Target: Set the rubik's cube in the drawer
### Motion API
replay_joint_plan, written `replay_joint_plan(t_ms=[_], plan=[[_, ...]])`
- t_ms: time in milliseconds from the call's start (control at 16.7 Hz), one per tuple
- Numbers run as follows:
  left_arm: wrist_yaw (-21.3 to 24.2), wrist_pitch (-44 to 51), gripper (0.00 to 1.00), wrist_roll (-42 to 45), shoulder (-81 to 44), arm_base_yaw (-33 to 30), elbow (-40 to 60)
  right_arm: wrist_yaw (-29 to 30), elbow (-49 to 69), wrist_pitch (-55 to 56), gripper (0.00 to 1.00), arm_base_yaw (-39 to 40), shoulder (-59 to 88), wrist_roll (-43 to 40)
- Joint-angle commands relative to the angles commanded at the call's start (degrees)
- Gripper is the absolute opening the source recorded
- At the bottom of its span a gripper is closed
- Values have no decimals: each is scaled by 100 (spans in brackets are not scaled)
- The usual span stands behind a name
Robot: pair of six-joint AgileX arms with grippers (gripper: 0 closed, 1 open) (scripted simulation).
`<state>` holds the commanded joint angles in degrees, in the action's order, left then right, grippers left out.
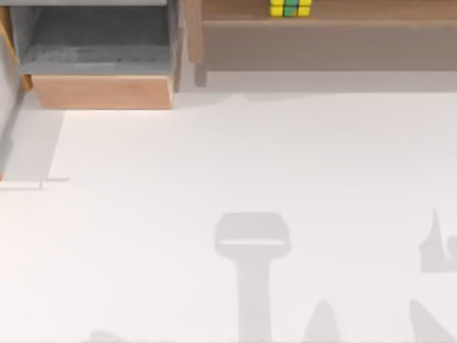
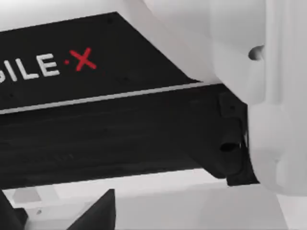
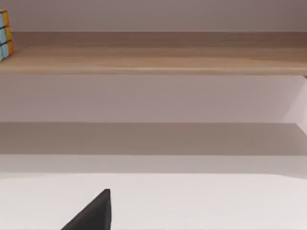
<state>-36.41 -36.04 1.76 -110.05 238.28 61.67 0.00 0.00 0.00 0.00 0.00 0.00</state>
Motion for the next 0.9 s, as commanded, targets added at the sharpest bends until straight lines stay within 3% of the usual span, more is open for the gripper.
replay_joint_plan(t_ms=[240,480,660,900], plan=[[-235,-326,100,-34,-870,2396,837,0,0,0,100,0,0,0],[-406,-581,100,-67,-1536,4396,1579,0,0,0,100,0,0,0],[-508,-734,100,-86,-1941,5607,2060,0,0,0,100,0,0,0],[-621,-886,100,-98,-2370,6778,2586,0,0,0,100,0,0,0]])
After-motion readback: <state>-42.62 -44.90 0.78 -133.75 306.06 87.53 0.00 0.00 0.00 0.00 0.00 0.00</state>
